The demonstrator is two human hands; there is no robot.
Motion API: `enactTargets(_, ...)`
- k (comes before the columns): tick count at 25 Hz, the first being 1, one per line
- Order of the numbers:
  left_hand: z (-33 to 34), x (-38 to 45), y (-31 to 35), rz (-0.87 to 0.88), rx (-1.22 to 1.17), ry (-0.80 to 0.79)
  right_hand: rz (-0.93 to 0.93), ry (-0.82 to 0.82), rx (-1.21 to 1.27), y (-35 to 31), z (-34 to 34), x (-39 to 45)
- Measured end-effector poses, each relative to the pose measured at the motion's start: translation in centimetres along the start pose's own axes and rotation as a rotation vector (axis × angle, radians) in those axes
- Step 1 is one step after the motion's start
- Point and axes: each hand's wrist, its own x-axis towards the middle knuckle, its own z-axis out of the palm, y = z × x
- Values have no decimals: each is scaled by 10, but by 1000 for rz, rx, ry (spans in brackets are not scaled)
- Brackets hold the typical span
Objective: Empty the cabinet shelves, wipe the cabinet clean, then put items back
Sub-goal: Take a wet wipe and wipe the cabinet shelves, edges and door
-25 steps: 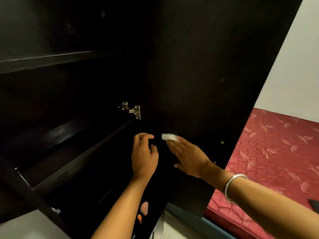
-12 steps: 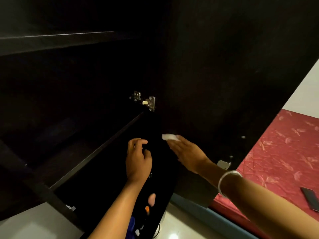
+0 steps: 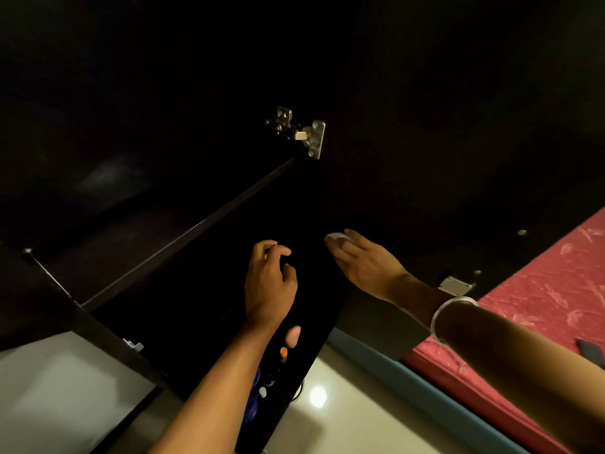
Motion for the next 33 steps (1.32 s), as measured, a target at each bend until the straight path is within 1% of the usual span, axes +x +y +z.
enactTargets(1,3,2,-3,0,9,12,-22,-15,-76,-1,1,9)
enactTargets(3,9,3,-8,4,34,41,-46,17,-177,7,-5,37)
enactTargets(5,14,2,-10,-25,45,68,27,58,-195,21,-17,75)
enactTargets(7,20,1,-13,-47,42,95,96,56,-169,24,-24,101)
enactTargets(8,22,0,-15,-53,42,107,102,50,-185,18,-22,103)
enactTargets(9,24,-2,-17,-53,35,116,71,35,-205,3,-11,96)
enactTargets(10,26,-3,-21,-48,22,128,-9,-8,-225,-19,6,82)
enactTargets(12,30,-9,-29,-67,-12,137,-205,-112,-239,-72,67,42)
enactTargets(13,31,-13,-33,-87,-20,132,-289,-184,-199,-97,95,22)
enactTargets(14,32,-18,-36,-103,-17,123,-299,-229,-76,-113,113,5)
enactTargets(15,33,-24,-40,-112,-9,115,-255,-265,21,-122,126,-7)
enactTargets(16,35,-30,-43,-111,-7,109,-216,-225,28,-125,133,-9)
enactTargets(17,37,-33,-46,-104,-7,106,-242,-204,-74,-122,128,-4)
enactTargets(18,38,-34,-49,-98,-5,108,-265,-144,-154,-114,115,9)
enactTargets(20,44,-36,-48,-91,0,103,-215,-61,-254,-80,83,57)
enactTargets(21,48,-37,-47,-96,-1,101,-190,9,-279,-69,70,79)
enactTargets(22,51,-38,-46,-105,5,100,-151,25,-312,-68,58,93)
enactTargets(24,55,-42,-47,-108,20,87,-142,-31,-350,-85,61,91)
enactTargets(26,56,-45,-52,-86,33,82,-278,-129,-308,-105,77,59)
enactTargets(28,57,-46,-57,-82,43,66,-372,-156,-306,-106,86,25)
enactTargets(30,58,-44,-55,-99,38,61,-328,-131,-369,-80,71,13)
enactTargets(31,59,-42,-50,-104,33,56,-252,-84,-398,-59,61,15)
enactTargets(33,63,-38,-35,-109,5,54,-55,3,-346,-9,36,26)
